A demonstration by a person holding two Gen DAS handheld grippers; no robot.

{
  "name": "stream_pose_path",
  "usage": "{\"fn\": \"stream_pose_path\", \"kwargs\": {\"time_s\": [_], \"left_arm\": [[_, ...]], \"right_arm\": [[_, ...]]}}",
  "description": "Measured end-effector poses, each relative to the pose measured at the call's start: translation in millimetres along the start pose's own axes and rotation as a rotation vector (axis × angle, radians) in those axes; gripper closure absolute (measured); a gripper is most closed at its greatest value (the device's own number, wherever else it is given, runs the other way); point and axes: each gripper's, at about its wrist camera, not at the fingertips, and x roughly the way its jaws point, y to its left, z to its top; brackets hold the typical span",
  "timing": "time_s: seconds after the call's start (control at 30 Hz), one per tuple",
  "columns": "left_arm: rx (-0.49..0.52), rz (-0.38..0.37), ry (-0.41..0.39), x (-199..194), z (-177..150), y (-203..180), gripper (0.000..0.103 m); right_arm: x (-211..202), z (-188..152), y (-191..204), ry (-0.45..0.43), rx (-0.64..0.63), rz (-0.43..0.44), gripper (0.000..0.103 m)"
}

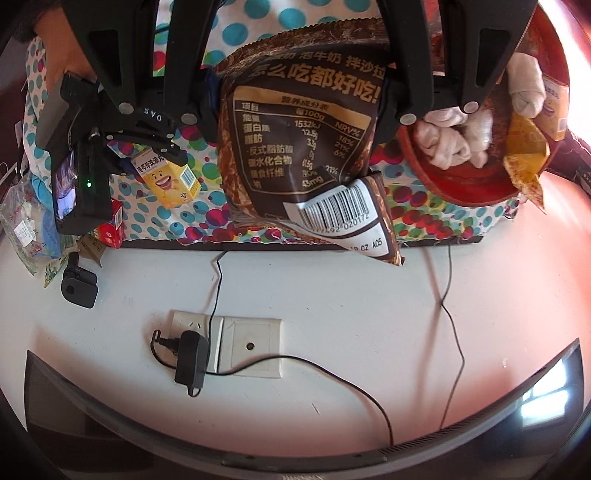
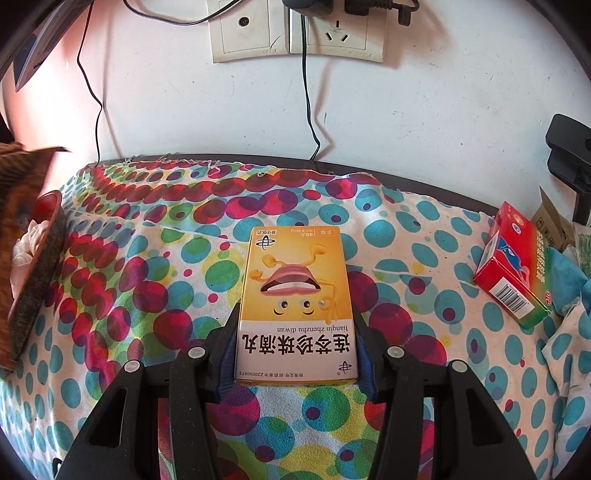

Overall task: Organize objects
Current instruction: 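Lift the brown snack bag with the left tool and carry it over the red tray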

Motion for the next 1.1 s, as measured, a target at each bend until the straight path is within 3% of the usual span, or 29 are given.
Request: {"fn": "stream_pose_path", "kwargs": {"time_s": [0.23, 0.77, 1.1], "left_arm": [[-0.024, 0.031, -0.022, -28, -2, 37, 0.042], [-0.061, 0.205, 0.011, -45, -16, 143, 0.042], [-0.109, 0.167, 0.074, -24, -29, 192, 0.042]], "right_arm": [[1, 0, 1, 0.001, -0.004, -0.004, 0.054], [1, 0, 2, 0.003, -0.009, -0.011, 0.053], [0, 0, 4, 0.003, -0.012, -0.015, 0.052]]}}
